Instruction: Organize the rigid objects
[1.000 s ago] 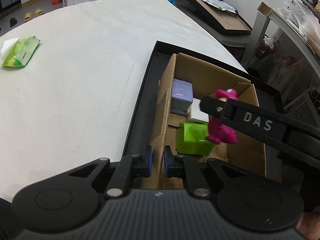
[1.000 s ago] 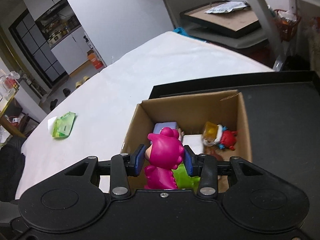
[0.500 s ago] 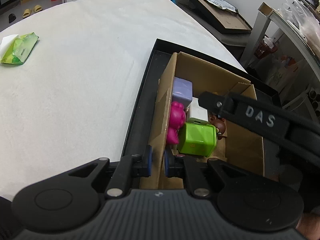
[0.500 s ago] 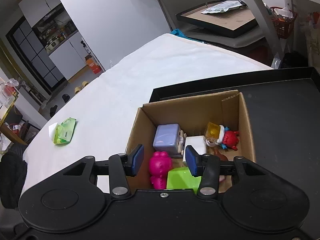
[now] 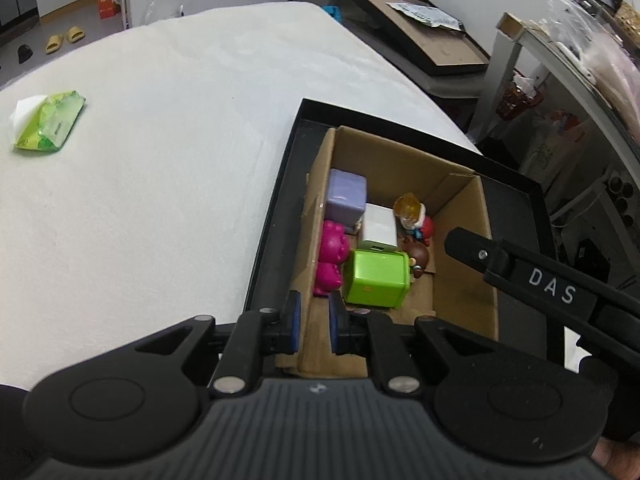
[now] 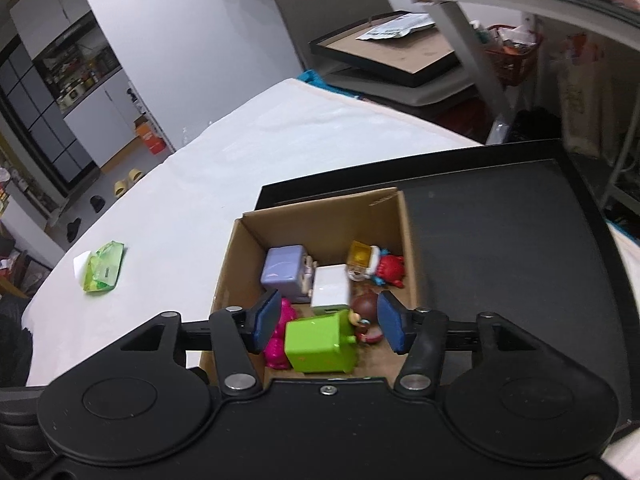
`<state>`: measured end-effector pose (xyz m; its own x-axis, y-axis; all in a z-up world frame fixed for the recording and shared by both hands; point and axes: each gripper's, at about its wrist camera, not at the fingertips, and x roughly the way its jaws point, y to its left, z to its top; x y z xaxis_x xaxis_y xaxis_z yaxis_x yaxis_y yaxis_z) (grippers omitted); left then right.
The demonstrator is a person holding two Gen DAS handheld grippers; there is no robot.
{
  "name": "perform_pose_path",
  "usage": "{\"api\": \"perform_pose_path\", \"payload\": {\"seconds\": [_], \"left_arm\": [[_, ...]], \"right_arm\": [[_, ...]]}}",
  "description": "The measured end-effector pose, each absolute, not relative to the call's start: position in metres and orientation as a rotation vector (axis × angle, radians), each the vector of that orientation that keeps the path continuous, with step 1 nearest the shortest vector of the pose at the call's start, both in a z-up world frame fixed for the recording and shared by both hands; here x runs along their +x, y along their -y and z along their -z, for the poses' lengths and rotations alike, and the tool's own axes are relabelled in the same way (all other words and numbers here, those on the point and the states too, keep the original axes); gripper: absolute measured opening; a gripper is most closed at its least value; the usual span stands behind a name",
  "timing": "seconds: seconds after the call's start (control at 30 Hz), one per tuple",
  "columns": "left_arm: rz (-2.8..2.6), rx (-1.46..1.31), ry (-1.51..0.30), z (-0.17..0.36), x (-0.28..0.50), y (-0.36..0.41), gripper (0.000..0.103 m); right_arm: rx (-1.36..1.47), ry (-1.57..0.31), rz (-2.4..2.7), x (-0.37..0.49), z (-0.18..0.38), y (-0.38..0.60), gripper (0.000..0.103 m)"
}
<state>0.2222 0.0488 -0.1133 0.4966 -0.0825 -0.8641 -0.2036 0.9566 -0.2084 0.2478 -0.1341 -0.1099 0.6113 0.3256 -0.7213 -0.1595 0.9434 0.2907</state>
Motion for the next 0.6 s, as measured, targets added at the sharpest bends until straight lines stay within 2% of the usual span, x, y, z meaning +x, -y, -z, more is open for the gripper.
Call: {"api": "perform_pose_path", "payload": {"seconds": [0.1,0.23,0.33,0.43,0.5,0.6], "left_arm": [[-0.067,-0.288,-1.045,0.105,0.217,-0.045,0.014],[-0.053,-0.263,-1.041,0.093,0.209,-0.038,0.015],[-0.043,-0.255,-1.045,0.085,0.204,-0.034,0.020],[-0.053,-0.267,-1.036,0.076,0.197,-0.034,0.036],[-0.057,-0.255,-1.026,0.069,0.192,-0.033,0.050],[-0.051,-0.241,-1.018,0.059,0.185,-0.031,0.061]], "right_arm": [[0.193,-0.856,-0.259,0.236,0.101,0.142,0.062],[0.189,-0.846,-0.226,0.223,0.089,0.155,0.065],[0.181,-0.827,-0.204,0.213,0.079,0.164,0.074],[0.173,-0.807,-0.184,0.202,0.068,0.170,0.082],[0.179,-0.804,-0.171,0.196,0.062,0.174,0.087],[0.194,-0.790,-0.162,0.186,0.052,0.182,0.094]]}}
